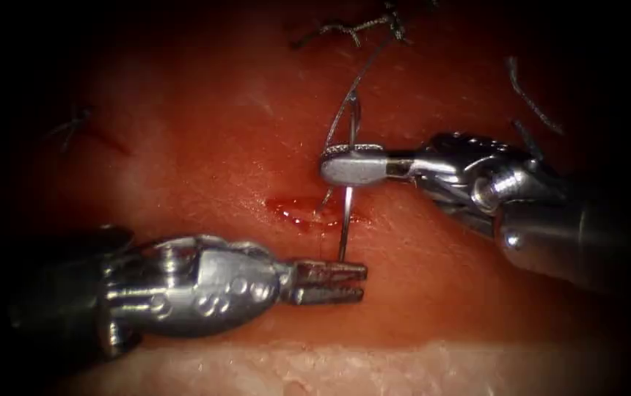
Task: Wound Closure
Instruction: Hand the needle back to the right tool, then use the left tool to open the incision.
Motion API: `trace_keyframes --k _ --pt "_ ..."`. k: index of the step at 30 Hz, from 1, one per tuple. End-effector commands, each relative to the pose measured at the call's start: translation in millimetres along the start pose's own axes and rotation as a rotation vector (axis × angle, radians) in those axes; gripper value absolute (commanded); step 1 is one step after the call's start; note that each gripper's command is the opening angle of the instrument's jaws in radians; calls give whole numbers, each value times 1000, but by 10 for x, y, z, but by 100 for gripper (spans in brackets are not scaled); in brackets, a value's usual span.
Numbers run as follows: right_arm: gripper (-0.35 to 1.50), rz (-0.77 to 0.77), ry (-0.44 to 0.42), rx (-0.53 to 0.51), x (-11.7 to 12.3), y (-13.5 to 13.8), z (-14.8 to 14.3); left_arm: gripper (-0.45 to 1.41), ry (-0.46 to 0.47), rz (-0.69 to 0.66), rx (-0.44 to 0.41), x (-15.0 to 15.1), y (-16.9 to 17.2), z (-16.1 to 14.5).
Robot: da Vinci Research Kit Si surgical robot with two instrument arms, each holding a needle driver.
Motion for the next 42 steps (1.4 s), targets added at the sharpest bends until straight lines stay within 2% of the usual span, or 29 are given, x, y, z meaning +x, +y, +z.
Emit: trace_keyframes --k 1,2,3,6,8,11,15,18,19,20,23,29,32,34,37,42 --pt "-35 -16 -4 -1 0 5 5 -45 1 -1 0 -1 -4 6" --pt "-35 -28 -6 -2 -1 5 4 -45 2 -2 -1 0 -5 5" --pt "-35 -40 -6 -2 -1 5 3 -23 2 -9 -1 1 -7 5" --pt "-35 -93 2 -7 0 7 2 71 4 -144 -9 5 -14 5" --pt "-35 -146 10 -14 1 9 0 111 1 -218 -3 7 -17 3" --pt "-35 -223 29 -34 4 14 -4 121 2 -224 -5 6 -18 2" --pt "-35 -303 51 -68 8 20 -10 121 16 -221 -13 1 -19 -5" --pt "-35 -358 67 -91 12 23 -14 115 40 -295 -37 -2 -20 -12" --pt "-35 -374 72 -93 13 23 -15 108 50 -335 -39 -4 -22 -16" --pt "-35 -412 78 -103 16 21 -15 83 52 -450 -52 -9 -25 -22" --pt "-35 -473 85 -111 19 17 -14 36 53 -546 -67 -18 -30 -31" --pt "-35 -596 90 -111 24 8 -10 0 12 -790 -87 -49 -34 -28" --pt "-35 -640 90 -111 27 4 -10 -1 -18 -842 -109 -65 -37 -22" --pt "-35 -662 90 -112 28 2 -10 -11 -38 -859 -108 -74 -39 -16" --pt "-35 -685 90 -113 28 1 -7 -16 -67 -865 -103 -88 -39 -7" --pt "-35 -715 90 -115 27 -1 -5 -15 -83 -853 -106 -104 -46 -2"
